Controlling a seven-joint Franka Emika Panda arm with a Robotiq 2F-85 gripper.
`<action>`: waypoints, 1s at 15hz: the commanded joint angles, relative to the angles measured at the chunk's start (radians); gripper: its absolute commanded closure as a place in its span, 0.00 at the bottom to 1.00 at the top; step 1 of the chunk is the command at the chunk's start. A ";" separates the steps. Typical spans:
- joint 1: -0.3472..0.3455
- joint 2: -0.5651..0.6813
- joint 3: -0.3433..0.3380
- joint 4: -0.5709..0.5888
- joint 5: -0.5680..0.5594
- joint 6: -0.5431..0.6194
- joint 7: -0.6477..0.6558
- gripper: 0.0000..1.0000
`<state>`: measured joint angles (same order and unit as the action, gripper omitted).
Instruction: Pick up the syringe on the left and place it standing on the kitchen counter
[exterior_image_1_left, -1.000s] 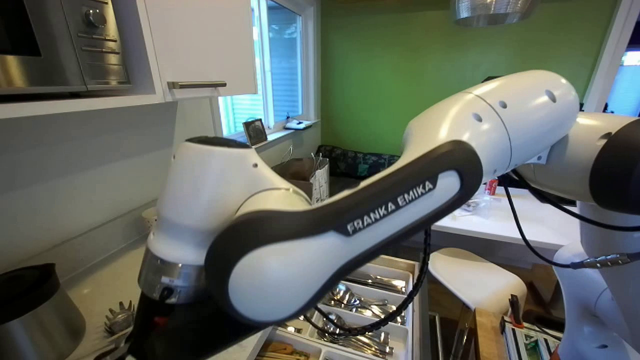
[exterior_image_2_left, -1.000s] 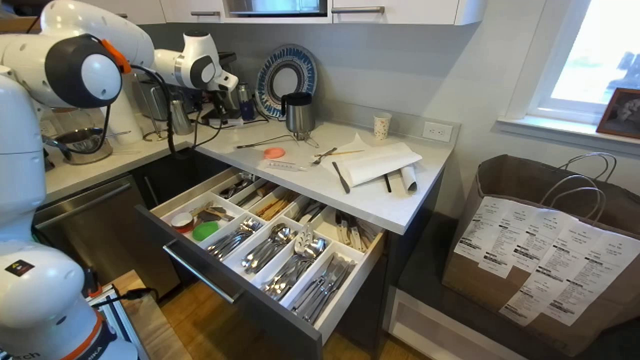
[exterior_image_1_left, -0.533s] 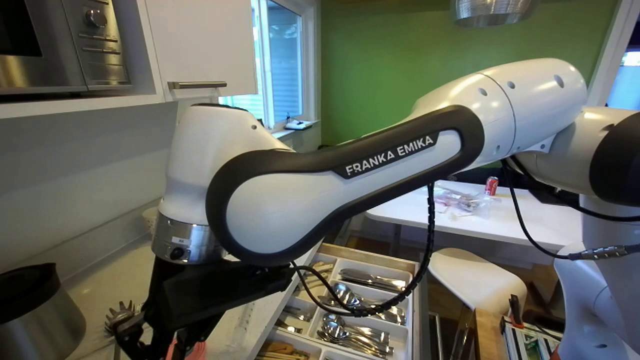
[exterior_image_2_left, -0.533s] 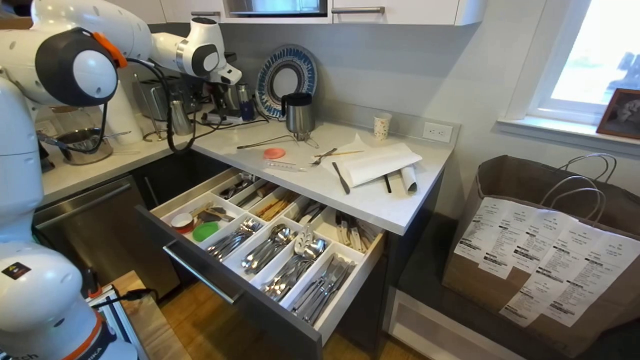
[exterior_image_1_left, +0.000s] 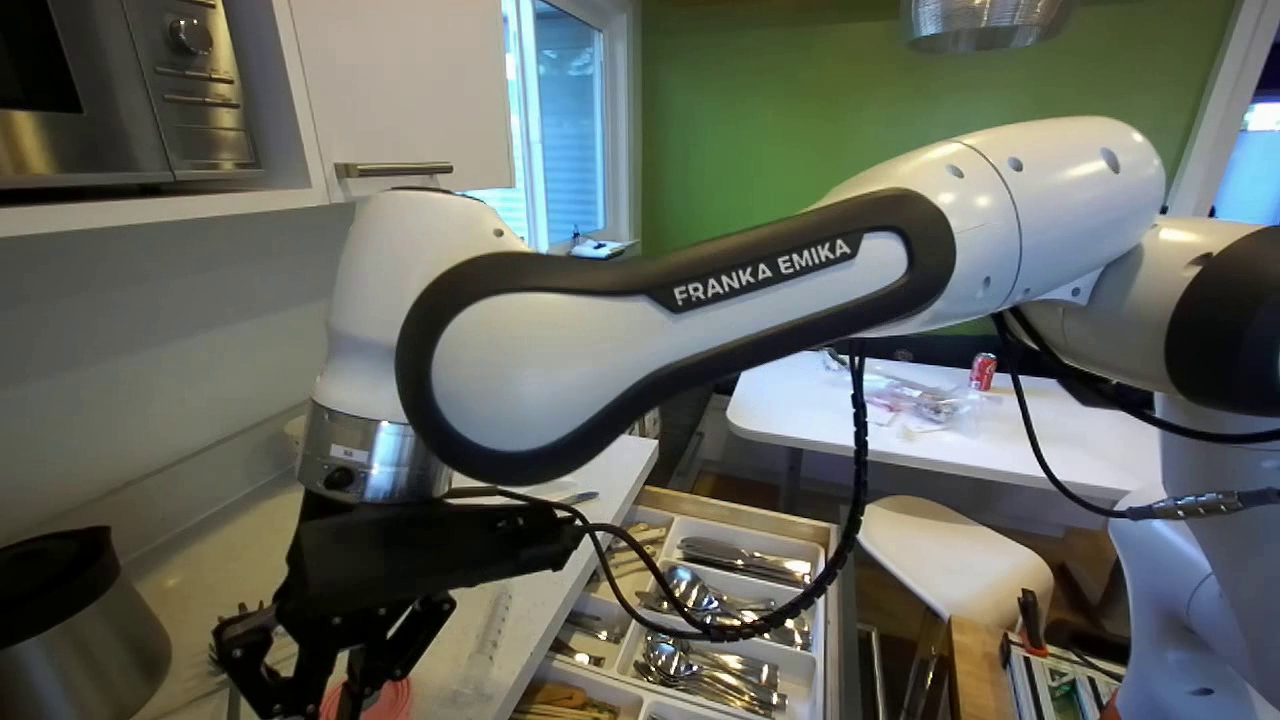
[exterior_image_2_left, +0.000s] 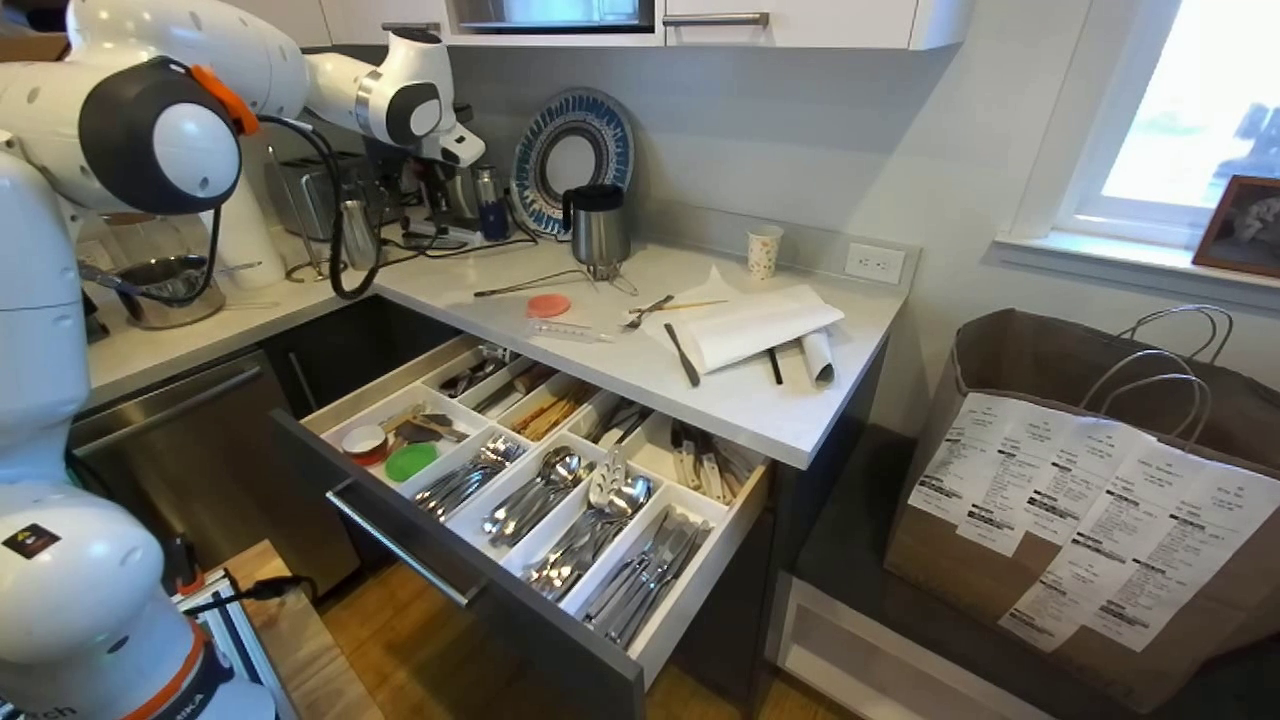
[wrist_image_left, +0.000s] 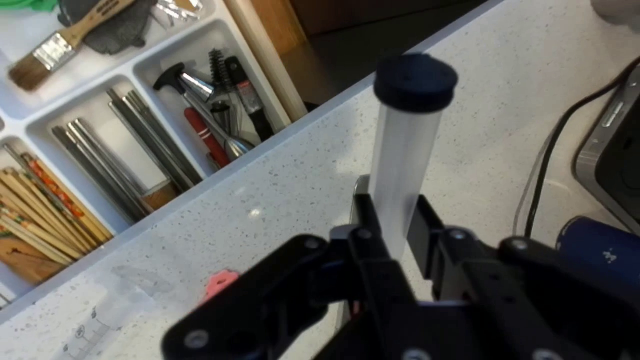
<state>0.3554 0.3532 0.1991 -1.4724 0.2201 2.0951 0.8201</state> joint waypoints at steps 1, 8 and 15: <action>-0.035 0.072 0.011 0.142 0.122 -0.132 0.066 0.95; -0.106 0.249 0.022 0.372 0.349 -0.344 0.131 0.95; -0.193 0.437 0.031 0.530 0.559 -0.522 0.186 0.95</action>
<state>0.2046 0.6889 0.2047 -1.0499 0.6976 1.6651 0.9699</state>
